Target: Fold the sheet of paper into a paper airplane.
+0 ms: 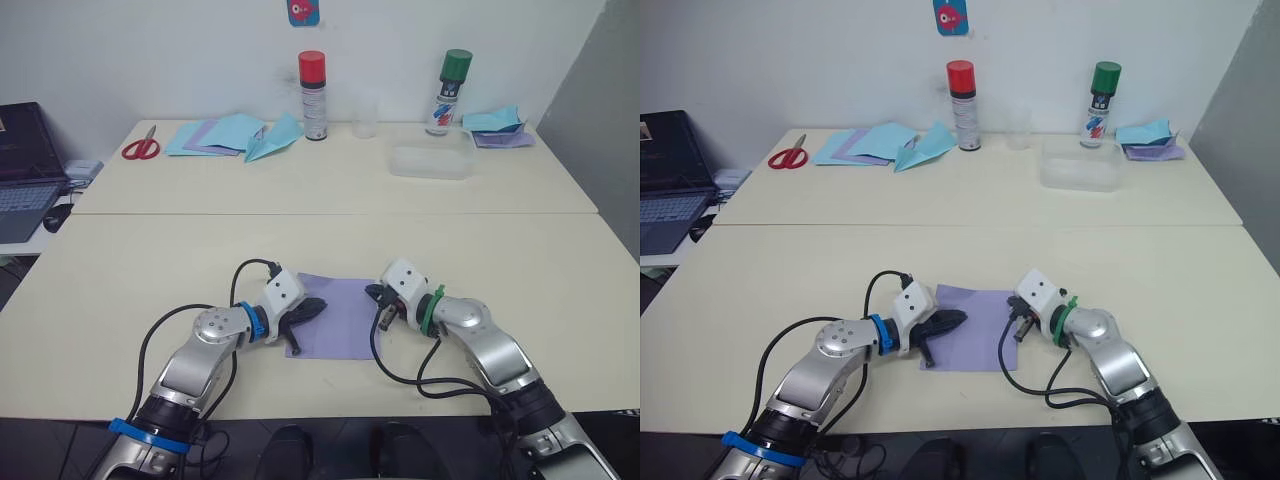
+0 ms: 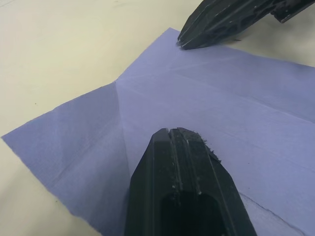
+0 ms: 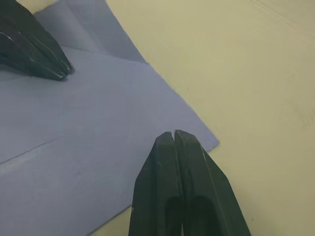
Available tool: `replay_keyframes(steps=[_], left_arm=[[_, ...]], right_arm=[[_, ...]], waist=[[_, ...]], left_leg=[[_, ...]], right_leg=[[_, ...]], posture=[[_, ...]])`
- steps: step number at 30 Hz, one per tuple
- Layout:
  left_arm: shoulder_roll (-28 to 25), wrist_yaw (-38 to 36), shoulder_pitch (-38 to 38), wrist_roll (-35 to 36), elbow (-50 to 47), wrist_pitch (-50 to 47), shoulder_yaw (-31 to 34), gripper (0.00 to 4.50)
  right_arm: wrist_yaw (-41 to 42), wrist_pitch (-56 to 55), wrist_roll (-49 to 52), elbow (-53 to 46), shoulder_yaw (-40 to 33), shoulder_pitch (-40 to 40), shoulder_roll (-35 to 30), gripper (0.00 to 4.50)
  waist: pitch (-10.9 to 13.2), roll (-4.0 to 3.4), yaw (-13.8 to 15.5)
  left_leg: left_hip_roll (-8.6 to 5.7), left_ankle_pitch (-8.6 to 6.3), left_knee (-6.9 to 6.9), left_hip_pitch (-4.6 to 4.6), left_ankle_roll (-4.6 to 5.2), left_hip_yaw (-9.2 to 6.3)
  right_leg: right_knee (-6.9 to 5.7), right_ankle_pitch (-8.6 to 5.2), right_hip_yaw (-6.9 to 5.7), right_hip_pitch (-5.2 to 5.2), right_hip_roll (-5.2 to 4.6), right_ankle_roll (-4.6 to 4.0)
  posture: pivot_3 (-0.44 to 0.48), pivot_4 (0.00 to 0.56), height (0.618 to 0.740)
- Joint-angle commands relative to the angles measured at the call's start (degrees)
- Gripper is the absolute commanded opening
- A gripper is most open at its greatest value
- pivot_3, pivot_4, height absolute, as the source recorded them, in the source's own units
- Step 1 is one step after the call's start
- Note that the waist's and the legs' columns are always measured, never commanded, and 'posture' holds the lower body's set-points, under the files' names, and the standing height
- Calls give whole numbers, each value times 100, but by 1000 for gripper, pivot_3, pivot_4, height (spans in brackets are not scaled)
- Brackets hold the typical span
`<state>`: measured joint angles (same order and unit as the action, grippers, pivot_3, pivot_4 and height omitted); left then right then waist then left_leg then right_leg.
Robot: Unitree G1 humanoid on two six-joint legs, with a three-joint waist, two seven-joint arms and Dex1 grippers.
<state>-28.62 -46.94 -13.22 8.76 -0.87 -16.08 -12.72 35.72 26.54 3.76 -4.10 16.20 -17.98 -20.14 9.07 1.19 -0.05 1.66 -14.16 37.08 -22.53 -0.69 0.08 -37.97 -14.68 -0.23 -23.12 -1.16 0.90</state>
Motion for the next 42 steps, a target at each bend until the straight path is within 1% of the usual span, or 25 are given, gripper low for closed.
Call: replay_keyframes(steps=[1,2,5,8,16,22,25,30,33,42], left_arm=[[-18,-56,30,-185,254,-94,-172,0],[-18,-61,17,-185,265,-94,-171,0],[-18,-69,-3,-188,294,-88,-175,0],[-19,-76,-1,-191,291,-92,-182,0],[-16,-98,-13,-208,295,-105,-183,0],[-25,-105,-32,-220,313,-101,-175,0],[-3,-96,-45,-221,332,-96,-178,0],[13,-90,-61,-225,359,-83,-183,0],[9,-87,-63,-231,368,-70,-182,0],[-10,-108,-53,-231,386,-29,-174,0]], right_arm=[[321,103,619,-455,-504,-69,-20,397],[394,165,671,-512,-548,-79,-93,585],[380,309,671,-603,-597,-85,-216,1630],[202,734,768,-636,-677,-108,-124,2693],[-215,2605,1268,-706,-872,-311,191,2693],[-277,4102,1860,-1264,-1120,-530,101,2693],[-402,4657,2075,-1382,-1200,-572,213,2693],[-758,4840,2110,-1197,-1310,-673,585,2693],[-984,4654,2055,-864,-1486,-816,864,2693],[-1122,4190,2028,-356,-1578,-1090,937,2693]], waist=[[3,-5,1],[3,-5,2],[3,-5,2],[3,-5,2],[2,-5,1],[3,-5,3],[2,-5,1],[2,-5,-1],[2,-5,-12],[2,-5,-8]], left_leg=[[0,0,0,-1,0,-1],[-1,0,0,-2,0,-1],[-2,0,1,-2,0,1],[-1,0,0,-2,0,0],[-1,0,1,-2,0,1],[-1,0,-2,-4,0,-2],[-1,0,-1,-4,0,-2],[0,0,-2,-3,0,-7],[0,0,-1,-2,0,-5],[-1,0,-1,-6,0,-2]], right_leg=[[-1,0,0,0,0,0],[0,0,-1,-1,0,0],[0,0,0,0,-1,0],[0,0,0,0,-1,0],[-1,0,2,-1,-2,0],[1,0,-1,-2,-2,0],[1,0,-1,-2,-3,0],[0,0,-6,-2,-2,0],[0,0,-4,-2,-2,0],[1,1,-3,-4,-2,1]], posture=[[0,150,740],[0,150,740],[0,150,740],[0,150,740],[0,150,740],[0,150,740],[0,150,740],[0,150,740],[0,150,740],[0,150,740]])
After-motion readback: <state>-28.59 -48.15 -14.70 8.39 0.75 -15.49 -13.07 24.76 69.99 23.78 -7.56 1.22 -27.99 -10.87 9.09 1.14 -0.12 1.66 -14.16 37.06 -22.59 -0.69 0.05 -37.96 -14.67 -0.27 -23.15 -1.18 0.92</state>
